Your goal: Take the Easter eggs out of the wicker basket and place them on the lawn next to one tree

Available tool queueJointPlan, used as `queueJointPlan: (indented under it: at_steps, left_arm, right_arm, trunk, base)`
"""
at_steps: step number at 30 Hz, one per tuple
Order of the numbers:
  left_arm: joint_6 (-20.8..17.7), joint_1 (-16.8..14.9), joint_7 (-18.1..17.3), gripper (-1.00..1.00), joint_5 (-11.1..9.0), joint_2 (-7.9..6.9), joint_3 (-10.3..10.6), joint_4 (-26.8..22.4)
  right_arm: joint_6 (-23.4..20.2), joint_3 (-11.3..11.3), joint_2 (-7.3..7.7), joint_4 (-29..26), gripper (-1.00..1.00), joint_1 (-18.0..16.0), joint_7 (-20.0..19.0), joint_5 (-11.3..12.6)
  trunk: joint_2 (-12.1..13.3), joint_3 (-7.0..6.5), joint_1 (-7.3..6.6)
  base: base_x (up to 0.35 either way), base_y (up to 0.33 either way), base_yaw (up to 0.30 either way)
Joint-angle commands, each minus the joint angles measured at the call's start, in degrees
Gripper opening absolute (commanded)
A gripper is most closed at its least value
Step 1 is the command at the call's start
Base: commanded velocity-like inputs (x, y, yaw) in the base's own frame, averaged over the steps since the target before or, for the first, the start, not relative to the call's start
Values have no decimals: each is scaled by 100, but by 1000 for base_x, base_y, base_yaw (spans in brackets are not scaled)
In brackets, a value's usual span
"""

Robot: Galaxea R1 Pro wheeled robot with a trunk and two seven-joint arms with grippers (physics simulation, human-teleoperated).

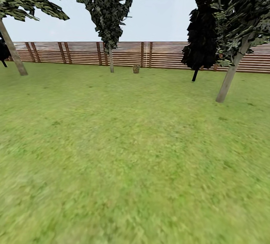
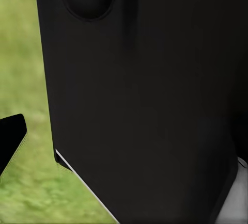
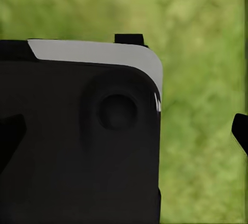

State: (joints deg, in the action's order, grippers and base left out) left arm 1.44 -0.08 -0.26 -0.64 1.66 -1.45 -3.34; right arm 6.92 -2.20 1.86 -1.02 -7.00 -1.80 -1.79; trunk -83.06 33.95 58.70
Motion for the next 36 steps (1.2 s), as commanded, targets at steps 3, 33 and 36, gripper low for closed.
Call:
queueJointPlan:
  at_steps: [3,33,36]
  left_arm:
    - [14,-1,-3,100,-7,1,-14,0]
    - [11,-1,0,100,-7,1,-22,0]
    - [13,-2,0,100,-7,1,-22,0]
  right_arm:
    - [17,-19,8,5,100,-3,-2,-32]
    - [20,-17,-1,5,100,-3,4,-48]
    - [20,-17,-1,5,100,-3,4,-49]
  trunk:
    - [-2,5,3]
    - [-2,5,3]
    - [-2,5,3]
  base:
    - [337,0,0]
    - [337,0,0]
    - [336,0,0]
